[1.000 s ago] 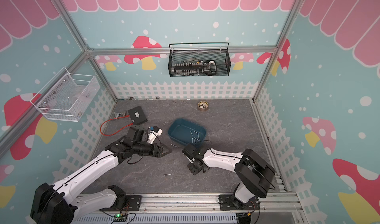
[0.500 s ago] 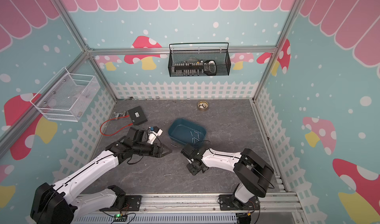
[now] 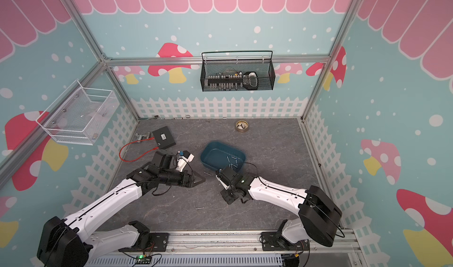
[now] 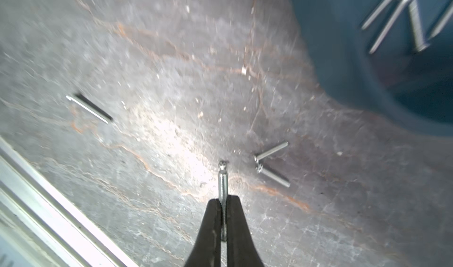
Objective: Put the screws on the desktop into the storage box
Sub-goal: Pick up the screw from the center of the board, then place the screw in the storage box.
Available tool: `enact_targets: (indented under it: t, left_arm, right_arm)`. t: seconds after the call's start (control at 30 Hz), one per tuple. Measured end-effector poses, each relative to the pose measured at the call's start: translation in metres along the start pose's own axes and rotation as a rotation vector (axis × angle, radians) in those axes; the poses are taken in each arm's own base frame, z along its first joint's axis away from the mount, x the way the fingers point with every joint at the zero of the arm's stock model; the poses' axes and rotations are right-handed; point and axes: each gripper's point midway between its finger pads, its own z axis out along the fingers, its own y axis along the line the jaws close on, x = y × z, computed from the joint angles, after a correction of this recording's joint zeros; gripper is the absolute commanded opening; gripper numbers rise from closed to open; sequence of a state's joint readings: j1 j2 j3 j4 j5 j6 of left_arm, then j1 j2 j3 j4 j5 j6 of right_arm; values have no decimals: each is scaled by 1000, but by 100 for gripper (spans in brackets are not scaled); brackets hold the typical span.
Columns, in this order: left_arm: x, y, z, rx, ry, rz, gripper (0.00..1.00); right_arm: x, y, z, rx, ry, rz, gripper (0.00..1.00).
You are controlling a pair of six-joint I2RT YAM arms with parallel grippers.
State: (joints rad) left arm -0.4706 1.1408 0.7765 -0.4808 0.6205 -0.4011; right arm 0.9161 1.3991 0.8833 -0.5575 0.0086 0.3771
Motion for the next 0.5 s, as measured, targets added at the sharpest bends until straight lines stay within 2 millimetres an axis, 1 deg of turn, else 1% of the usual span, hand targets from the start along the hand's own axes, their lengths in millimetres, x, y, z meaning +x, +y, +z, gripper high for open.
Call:
enact_targets:
  t: [0.17, 0.33, 0.43, 0.5]
  left_arm:
    - [1, 4, 3, -11, 7, -24, 95]
    - [0, 6, 4, -22, 6, -35, 95]
    - [0, 7, 4, -27, 4, -41, 96]
    - [0, 8, 4, -30, 4, -46, 96]
  right_arm:
    - [-31, -15, -14, 14, -76, 29, 4]
    - [-76, -40, -29, 44, -171, 58, 4]
    - [-96, -55, -30, 67, -199, 61, 4]
    - [-103, -64, -26, 86, -200, 61, 5]
